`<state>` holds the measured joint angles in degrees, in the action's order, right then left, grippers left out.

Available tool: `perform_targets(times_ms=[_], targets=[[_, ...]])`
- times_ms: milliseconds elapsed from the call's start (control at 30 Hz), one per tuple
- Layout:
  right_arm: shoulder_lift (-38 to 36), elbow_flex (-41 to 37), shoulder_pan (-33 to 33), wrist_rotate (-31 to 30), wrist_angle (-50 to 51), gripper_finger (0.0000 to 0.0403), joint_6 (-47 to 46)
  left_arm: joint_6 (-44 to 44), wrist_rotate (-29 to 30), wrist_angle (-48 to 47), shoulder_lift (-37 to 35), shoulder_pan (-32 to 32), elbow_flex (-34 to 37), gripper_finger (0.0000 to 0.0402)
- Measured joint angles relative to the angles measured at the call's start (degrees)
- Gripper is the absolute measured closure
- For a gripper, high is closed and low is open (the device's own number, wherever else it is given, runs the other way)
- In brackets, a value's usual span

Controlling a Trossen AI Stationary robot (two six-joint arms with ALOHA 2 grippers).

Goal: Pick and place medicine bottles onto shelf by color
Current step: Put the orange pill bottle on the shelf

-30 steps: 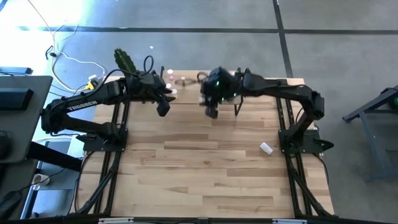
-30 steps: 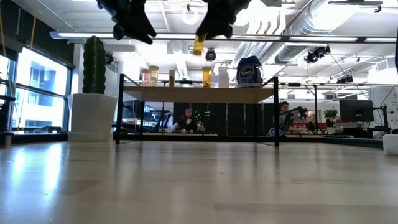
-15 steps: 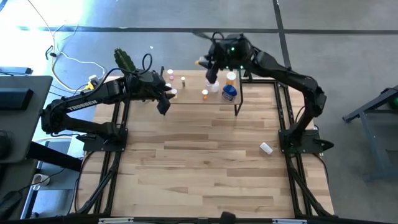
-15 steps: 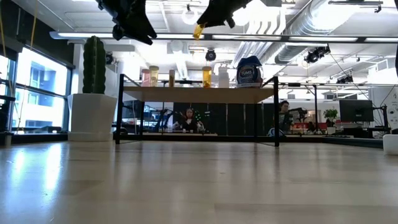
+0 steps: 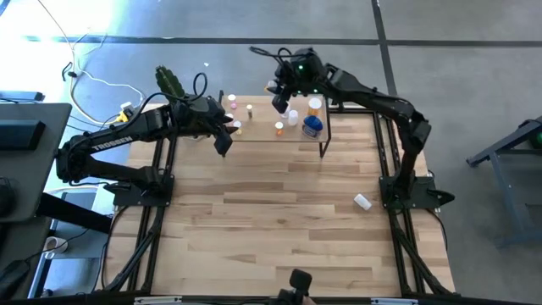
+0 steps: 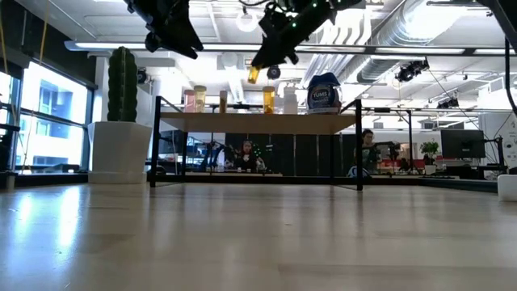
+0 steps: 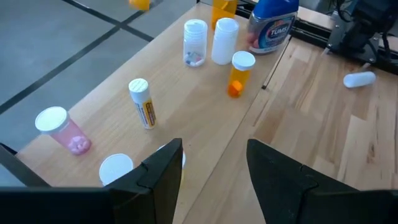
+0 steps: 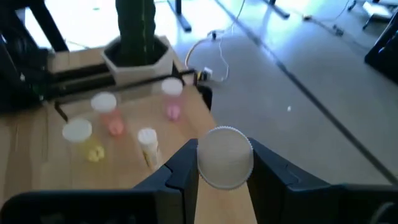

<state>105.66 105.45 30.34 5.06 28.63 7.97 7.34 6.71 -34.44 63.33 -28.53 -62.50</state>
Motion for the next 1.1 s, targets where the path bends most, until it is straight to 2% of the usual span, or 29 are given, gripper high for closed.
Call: perform_targets(times_ms=[300,600,900,1100], targets=[[1.3,0.02,-0.07,1.52,0.92,0.0309,0.02,1.65,-0.04,0.09,0.0,0.0,0.0,0.0232],[2.38,7.57,0.19,1.69,3.45,0.0309,-0.89,1.46,0.01,1.88,0.0,0.0,0.0,0.0232],[6.22,7.85,-0.42,2.52,11.89,0.0309,-2.56,-0.05,0.23,1.92,0.02,-0.33,0.0,0.0232],[8.63,7.85,-1.42,2.9,13.41,0.0309,-1.69,-0.05,0.1,1.78,0.04,-0.33,0.0,0.0232]])
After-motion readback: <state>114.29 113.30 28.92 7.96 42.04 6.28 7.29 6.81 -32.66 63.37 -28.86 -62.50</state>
